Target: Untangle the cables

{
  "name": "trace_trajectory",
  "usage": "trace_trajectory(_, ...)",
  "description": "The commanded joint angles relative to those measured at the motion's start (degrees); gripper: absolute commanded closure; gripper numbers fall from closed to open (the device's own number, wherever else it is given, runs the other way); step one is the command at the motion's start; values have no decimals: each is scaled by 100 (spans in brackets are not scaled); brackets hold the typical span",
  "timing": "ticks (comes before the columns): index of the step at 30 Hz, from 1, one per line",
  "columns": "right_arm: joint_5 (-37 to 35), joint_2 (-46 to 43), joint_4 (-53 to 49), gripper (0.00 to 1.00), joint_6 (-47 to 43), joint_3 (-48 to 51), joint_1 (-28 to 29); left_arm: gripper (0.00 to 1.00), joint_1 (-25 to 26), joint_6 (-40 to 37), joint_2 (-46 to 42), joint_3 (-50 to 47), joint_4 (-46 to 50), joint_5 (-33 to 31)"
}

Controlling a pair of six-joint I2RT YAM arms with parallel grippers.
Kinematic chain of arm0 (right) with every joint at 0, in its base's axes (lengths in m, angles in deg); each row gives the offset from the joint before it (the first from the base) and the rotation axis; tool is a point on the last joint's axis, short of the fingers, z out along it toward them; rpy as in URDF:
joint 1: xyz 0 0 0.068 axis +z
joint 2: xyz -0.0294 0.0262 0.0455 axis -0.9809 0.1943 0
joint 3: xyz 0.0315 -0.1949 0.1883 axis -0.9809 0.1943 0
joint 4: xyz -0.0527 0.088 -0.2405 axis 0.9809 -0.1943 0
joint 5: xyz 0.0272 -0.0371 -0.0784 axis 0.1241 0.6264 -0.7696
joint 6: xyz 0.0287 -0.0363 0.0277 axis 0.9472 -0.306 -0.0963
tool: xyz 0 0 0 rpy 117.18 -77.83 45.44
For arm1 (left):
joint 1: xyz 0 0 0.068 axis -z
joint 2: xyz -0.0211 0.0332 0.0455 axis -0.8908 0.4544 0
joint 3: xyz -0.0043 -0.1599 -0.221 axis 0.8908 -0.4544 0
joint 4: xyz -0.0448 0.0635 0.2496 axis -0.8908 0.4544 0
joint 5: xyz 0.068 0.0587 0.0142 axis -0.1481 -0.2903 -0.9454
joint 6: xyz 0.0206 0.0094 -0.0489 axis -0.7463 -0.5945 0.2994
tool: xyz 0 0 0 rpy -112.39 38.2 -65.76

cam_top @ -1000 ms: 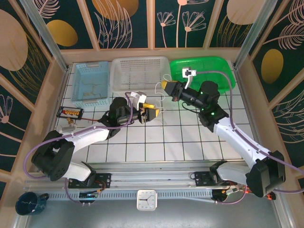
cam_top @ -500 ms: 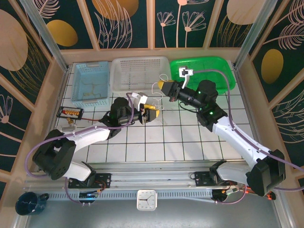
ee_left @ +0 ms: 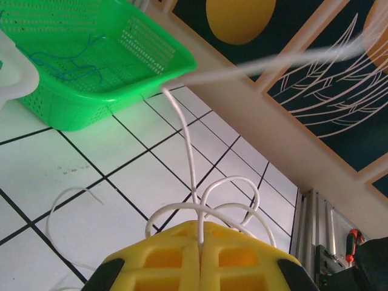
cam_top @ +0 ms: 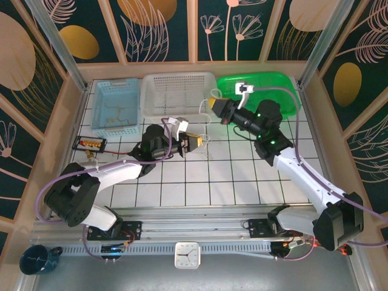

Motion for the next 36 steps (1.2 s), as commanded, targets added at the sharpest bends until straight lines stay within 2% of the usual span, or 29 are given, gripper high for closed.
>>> trace_trajectory(1, -577, 12, 173, 100, 30, -397, -448, 100, 24, 198, -125, -409, -458, -173)
trace_trajectory(5, -997, 140, 313, 100, 127, -527, -751, 100, 19, 419, -362, -907, -755, -521)
trace_trajectory(10, -1062, 454, 641, 100, 337, -633, -826, 100, 14, 511, -576, -1161, -850, -955)
trace_trajectory(19, -671, 1177, 1226, 100, 526, -1127, -820, 100, 19, 351, -885, -1167, -457, -1884)
trace_trajectory(25, -983, 1660, 1197, 100, 325, -1825, -962, 100, 19, 256, -1070, -1242, -112, -2766)
trace_trajectory(32, -1521, 2280, 1362, 100, 706, -2463, -1547, 100, 19, 504, -1193, -1648, -431, -2887)
trace_trajectory(36, -1185, 2648, 1546, 100, 978, -2738, -1637, 100, 15, 523, -1269, -1599, -446, -2927)
